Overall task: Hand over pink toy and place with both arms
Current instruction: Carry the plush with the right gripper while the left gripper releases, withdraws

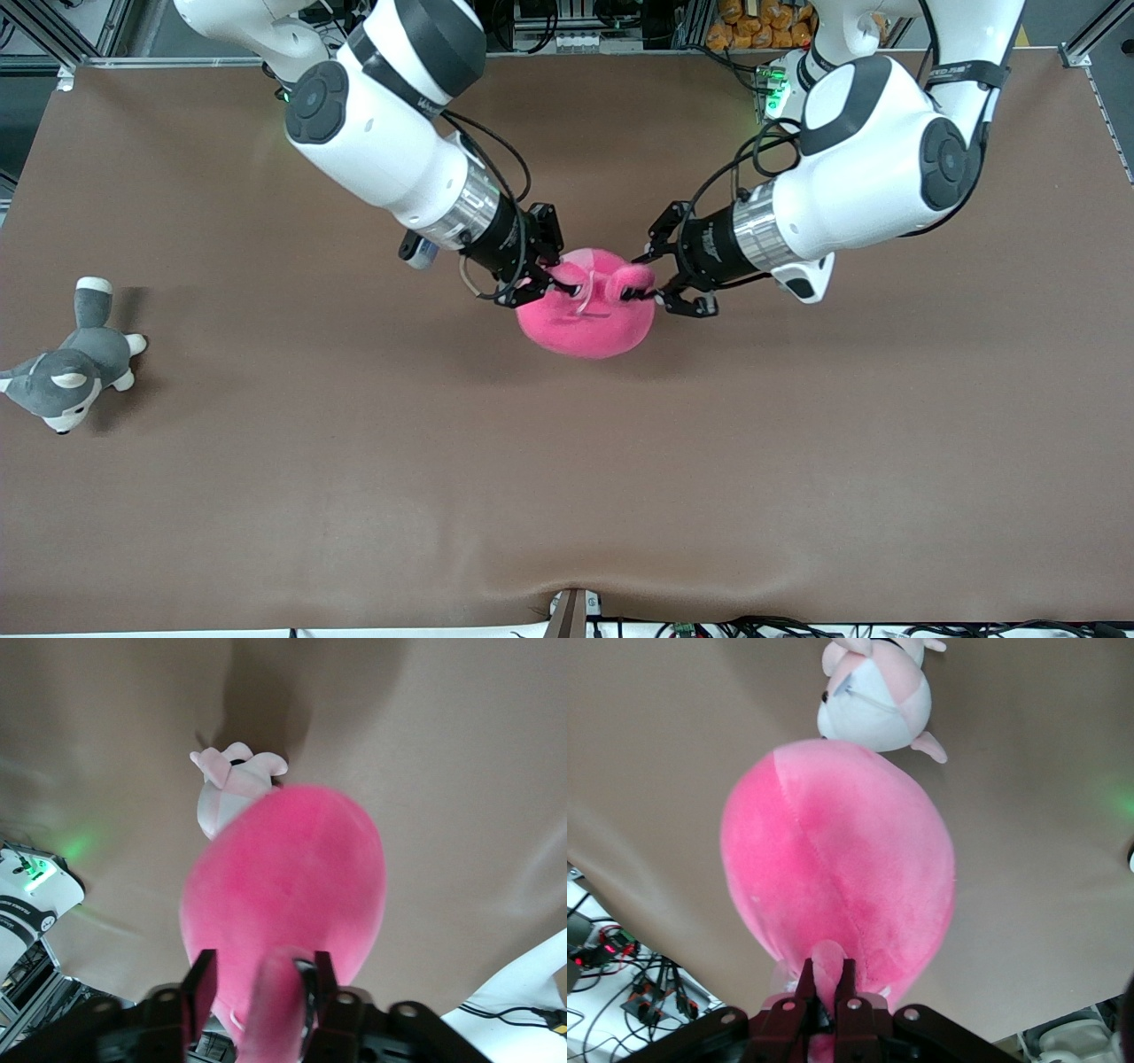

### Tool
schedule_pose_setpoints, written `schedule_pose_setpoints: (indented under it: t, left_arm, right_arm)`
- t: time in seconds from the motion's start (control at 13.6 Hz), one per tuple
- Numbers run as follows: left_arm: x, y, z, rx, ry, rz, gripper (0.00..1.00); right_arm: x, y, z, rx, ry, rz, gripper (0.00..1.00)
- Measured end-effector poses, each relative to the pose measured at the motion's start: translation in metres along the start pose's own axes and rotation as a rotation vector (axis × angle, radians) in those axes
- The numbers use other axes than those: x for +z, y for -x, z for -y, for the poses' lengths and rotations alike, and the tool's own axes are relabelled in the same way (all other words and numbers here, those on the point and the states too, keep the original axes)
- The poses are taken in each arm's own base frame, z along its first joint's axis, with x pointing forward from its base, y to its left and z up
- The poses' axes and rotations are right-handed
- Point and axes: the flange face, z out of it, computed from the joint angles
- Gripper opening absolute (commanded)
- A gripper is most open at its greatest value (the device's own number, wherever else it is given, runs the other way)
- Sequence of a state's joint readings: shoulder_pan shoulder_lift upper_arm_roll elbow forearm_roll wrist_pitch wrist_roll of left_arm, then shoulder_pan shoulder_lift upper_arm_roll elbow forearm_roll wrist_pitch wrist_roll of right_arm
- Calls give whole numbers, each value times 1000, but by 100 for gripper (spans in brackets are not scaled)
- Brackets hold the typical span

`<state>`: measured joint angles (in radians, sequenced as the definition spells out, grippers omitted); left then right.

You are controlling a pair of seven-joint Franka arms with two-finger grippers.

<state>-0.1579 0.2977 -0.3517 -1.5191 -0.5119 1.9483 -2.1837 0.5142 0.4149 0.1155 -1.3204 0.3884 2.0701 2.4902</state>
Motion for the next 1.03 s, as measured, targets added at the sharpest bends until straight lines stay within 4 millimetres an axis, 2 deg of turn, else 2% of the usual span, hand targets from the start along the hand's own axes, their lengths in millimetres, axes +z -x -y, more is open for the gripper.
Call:
schedule_pose_setpoints:
  t: [0.22,0.37,0.66,0.88,1.03]
  left_arm:
    - [-25,-18,-18,8,35,-38,100]
    - [-46,-30,-24,90,63,-144,100]
    - [-78,-51,-32,334,91,-269,100]
    - [-115,-88,-53,517,84,-290,100]
    - [-133,-112,-67,667,70,-315,100]
  right_arm:
    - [-19,-24,40,56,-11,-23,0]
    - [-38,-57,74,14,26,-97,0]
    - [-86,-164,153,-185,181,-208,0]
    - [-103,-264,209,-344,266,-187,0]
    - [-105,-334,237,-390,318,-138,0]
